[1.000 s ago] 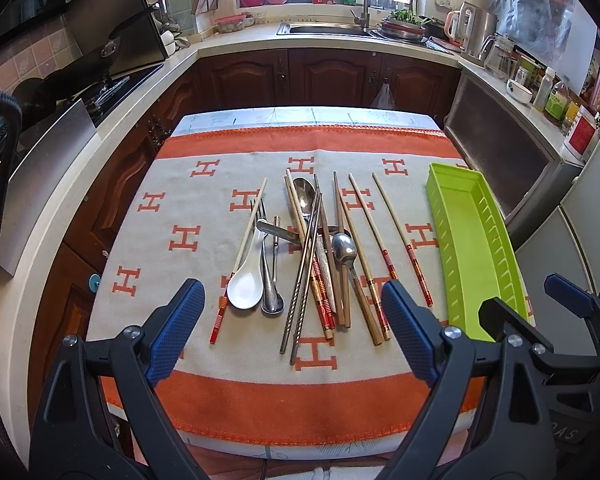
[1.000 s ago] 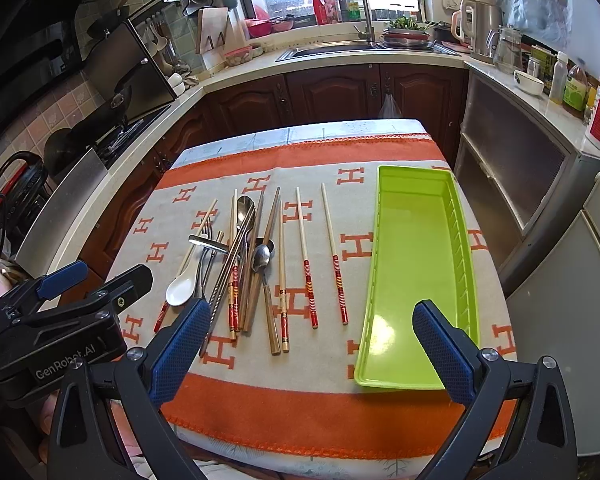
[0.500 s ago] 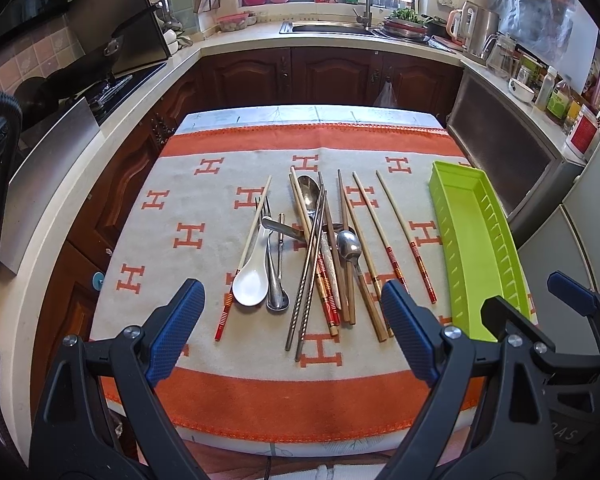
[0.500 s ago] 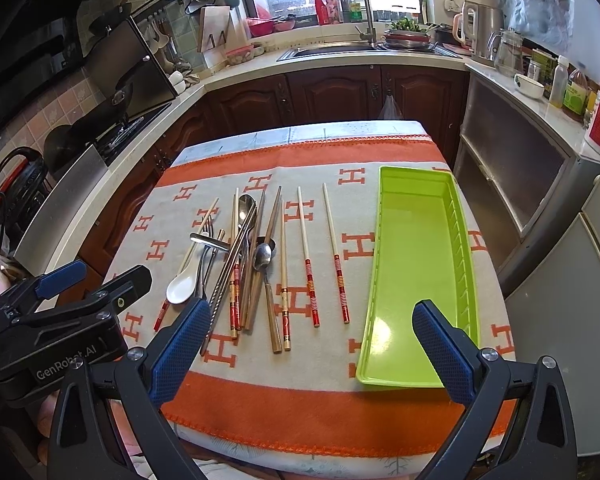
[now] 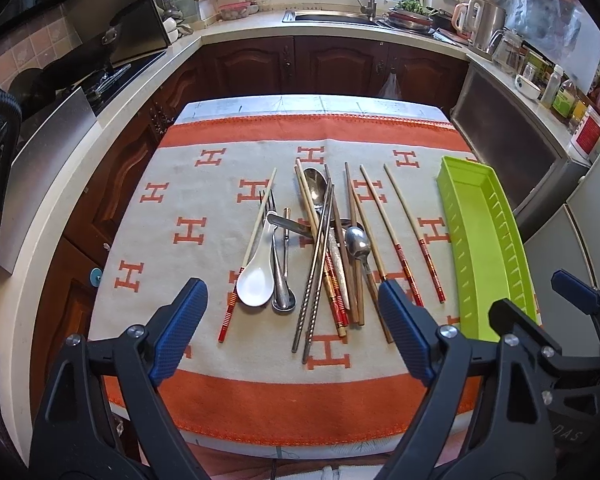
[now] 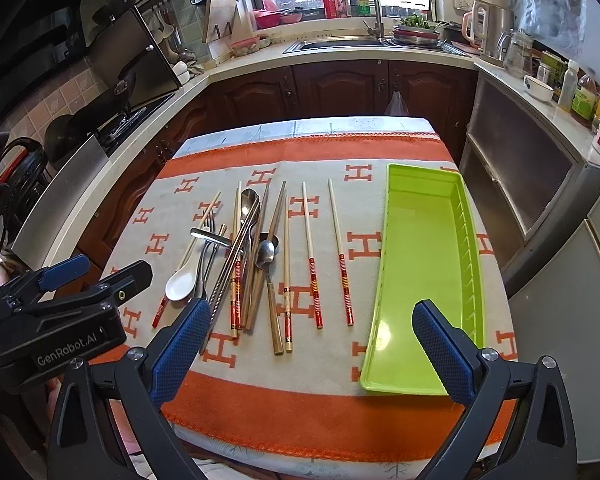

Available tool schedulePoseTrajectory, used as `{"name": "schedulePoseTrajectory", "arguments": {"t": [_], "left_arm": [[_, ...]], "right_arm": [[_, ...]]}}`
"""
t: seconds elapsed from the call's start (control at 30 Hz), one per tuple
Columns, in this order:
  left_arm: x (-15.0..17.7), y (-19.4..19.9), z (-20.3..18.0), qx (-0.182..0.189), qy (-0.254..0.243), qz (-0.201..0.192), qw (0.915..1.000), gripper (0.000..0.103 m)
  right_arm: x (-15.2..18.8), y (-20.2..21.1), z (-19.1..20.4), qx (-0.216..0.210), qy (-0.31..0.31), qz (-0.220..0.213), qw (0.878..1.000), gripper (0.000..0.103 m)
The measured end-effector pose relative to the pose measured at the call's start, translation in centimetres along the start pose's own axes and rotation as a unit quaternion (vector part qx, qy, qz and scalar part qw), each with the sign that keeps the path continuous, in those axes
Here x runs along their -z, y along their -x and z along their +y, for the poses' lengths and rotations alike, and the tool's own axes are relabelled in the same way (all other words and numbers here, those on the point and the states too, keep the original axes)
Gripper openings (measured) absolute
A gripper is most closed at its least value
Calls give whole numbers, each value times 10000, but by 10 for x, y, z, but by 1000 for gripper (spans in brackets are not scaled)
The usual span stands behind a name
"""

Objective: Organize utensils
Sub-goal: 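Grasp a red-banded wooden chopstick with the right tool while the left tool grasps another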

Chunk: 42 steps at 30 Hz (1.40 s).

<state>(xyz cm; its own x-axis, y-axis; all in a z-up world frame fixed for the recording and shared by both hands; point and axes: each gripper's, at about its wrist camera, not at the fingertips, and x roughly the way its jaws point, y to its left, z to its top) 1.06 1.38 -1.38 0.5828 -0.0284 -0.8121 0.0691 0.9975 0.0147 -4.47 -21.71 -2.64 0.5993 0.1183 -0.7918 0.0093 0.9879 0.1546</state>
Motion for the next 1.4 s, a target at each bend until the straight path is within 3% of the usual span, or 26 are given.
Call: {"name": "schedulePoseTrajectory", "arguments": {"t": [0.17, 0.27, 0.4, 0.57, 0.63, 0.73, 0.77, 0.83, 0.9, 1.07, 1.3, 1.4], "left_arm": [[-18, -15, 7, 82, 42, 138, 9999, 82], [-31, -20, 12, 410, 67, 58, 9991, 82], [-55, -25, 14, 817, -29, 18, 9966, 82], [-88, -40, 14, 888, 76, 138, 9959, 82], [-97, -50, 10, 725, 41, 113, 9973, 82], [-108, -73, 1, 811, 5, 237, 9964, 82], [-109, -80, -2, 833, 12, 278, 9961, 81], [-108, -97, -8, 881, 9, 415, 9952, 67], [-107, -116, -13, 917, 15, 610, 9939, 61], [-98, -153, -21, 1064, 239, 861, 9903, 61], [-92, -165, -23, 1348, 547, 820, 9860, 61], [-93, -166, -25, 1368, 637, 872, 9847, 61]], "right_arm": [[-15, -13, -9, 54, -42, 78, 9999, 102], [-29, -27, -16, 13, -36, 150, 9999, 100], [-57, -54, -24, -80, 85, 339, 9994, 76], [-93, -99, -30, -14, 125, 576, 9983, 71], [-104, -123, -30, -70, 137, 754, 9970, 65], [-114, -165, -29, -66, 143, 1099, 9938, 58], [-116, -180, -31, -89, 114, 1242, 9922, 56], [-117, -208, -33, -87, 60, 1434, 9896, 50], [-117, -229, -35, -8, 71, 1590, 9873, 48], [-113, -267, -35, 114, 147, 1834, 9829, 42], [-110, -290, -16, 536, 658, 1961, 9769, 40], [-111, -300, -13, 510, 782, 2017, 9750, 36]]}}
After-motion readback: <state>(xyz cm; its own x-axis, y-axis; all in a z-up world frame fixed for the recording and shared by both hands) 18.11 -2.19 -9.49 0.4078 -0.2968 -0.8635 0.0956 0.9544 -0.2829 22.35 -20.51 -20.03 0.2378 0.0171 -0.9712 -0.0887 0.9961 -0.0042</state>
